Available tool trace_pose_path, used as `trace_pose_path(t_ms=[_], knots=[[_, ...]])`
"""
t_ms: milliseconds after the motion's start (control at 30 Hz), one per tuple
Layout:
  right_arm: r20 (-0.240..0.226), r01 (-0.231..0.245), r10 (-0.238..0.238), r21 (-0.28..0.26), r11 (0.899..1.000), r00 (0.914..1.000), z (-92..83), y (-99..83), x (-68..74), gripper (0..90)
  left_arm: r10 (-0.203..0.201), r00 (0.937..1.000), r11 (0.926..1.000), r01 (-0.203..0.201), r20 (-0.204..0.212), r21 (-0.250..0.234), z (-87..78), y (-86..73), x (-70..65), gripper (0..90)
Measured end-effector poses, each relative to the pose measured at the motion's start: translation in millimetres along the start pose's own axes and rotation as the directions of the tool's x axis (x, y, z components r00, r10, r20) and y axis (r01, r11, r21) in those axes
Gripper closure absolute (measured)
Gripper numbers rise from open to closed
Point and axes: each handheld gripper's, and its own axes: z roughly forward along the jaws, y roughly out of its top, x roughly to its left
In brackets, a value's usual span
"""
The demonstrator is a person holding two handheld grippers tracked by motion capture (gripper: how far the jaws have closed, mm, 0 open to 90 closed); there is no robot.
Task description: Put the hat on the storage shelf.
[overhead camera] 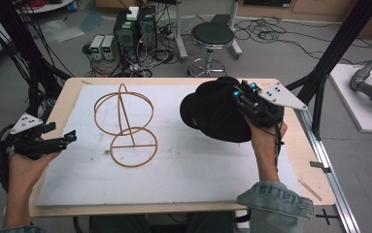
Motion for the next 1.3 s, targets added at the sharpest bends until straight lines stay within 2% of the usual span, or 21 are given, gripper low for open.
trace_pose_path(t_ms=[267, 433, 600, 833, 867, 967, 1000, 1133, 1200, 1300], knots=[[0.002, -0.002, 0.003, -0.068, 0.998, 1.0000, 0.0, 29.7, -1.0, 69.0, 0.003, 1.0000, 1.0000, -0.003, 0.001, -0.003, -0.4, 0.7, -0.3, 20.4], [-0.007, -0.022, 0.021, -0.112, 0.993, 0.9998, 1.5, 46.2, 0.6, 68.9, -0.001, 1.0000, 1.0000, 0.001, 0.002, -0.006, -1.2, 1.0, 0.1, 20.4], [-0.034, -0.063, 0.059, -0.152, 0.986, 0.9977, 4.9, 59.5, 3.0, 68.9, 0.000, 1.0000, 1.0000, 0.000, 0.003, -0.009, -2.5, 1.6, 0.5, 20.4], [-0.081, -0.099, 0.084, -0.200, 0.975, 0.9931, 12.3, 76.3, 10.6, 68.9, 0.000, 1.0000, 0.9999, 0.000, 0.003, -0.015, -4.1, 2.6, 1.1, 20.4], [-0.107, -0.124, 0.103, -0.215, 0.969, 0.9889, 15.2, 79.6, 13.0, 68.9, -0.001, 1.0000, 0.9999, 0.001, 0.003, -0.015, -4.5, 2.7, 1.3, 20.4], [-0.134, -0.146, 0.118, -0.224, 0.964, 0.9840, 18.9, 82.8, 17.2, 68.9, -0.004, 1.0000, 0.9997, 0.004, 0.002, -0.022, -5.9, 3.1, 1.8, 20.4], [-0.137, -0.146, 0.117, -0.227, 0.963, 0.9836, 20.1, 83.8, 18.6, 68.9, -0.004, 1.0000, 0.9997, 0.004, 0.003, -0.023, -6.5, 3.3, 2.1, 20.4], [-0.187, -0.173, 0.131, -0.233, 0.957, 0.9736, 27.9, 88.0, 29.8, 68.9, -0.005, 1.0000, 0.9996, 0.005, 0.006, -0.029, -7.8, 3.7, 2.5, 20.4], [-0.205, -0.170, 0.121, -0.241, 0.955, 0.9711, 32.4, 89.4, 35.7, 68.9, -0.006, 1.0000, 0.9995, 0.006, 0.005, -0.030, -8.2, 3.7, 2.9, 20.4], [-0.241, -0.201, 0.140, -0.249, 0.948, 0.9603, 38.7, 91.0, 44.2, 68.9, -0.005, 1.0000, 0.9995, 0.005, 0.003, -0.030, -9.4, 3.7, 3.9, 20.4]])
